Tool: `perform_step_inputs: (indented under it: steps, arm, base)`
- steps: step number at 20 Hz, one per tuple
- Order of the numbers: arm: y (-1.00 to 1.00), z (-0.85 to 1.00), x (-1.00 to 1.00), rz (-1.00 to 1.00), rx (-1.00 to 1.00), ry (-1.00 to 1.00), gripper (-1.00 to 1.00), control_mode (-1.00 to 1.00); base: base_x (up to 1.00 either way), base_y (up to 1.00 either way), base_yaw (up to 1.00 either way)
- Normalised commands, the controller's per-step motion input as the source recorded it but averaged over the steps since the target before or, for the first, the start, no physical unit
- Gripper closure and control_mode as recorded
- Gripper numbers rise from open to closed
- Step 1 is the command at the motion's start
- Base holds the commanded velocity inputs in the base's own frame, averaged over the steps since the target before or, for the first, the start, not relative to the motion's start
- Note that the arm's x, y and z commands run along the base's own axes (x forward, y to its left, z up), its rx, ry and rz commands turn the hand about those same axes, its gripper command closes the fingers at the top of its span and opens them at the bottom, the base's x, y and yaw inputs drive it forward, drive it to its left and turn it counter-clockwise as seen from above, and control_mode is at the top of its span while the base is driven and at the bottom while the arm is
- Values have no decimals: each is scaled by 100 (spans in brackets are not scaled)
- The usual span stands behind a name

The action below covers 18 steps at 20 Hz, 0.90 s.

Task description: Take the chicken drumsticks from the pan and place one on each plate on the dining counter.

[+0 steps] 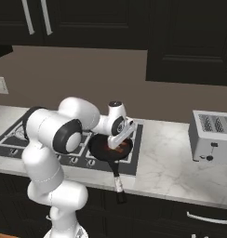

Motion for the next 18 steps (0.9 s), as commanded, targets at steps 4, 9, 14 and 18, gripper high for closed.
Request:
perform_step_inputs:
  steps: [4, 9, 14, 18]
  arm:
    - [0, -31, 27, 5, -1, -1, -100, -100]
    - [12, -81, 0, 4, -16, -7, -100, -100]
    - [31, -100, -14, 3, -24, -6, -100, -100]
    - [38, -100, -40, 3, -23, -7, 100, -100]
  base:
    - [0, 0, 0]
    - [0, 0, 0]
    - [0, 0, 0]
    - [0, 0, 0]
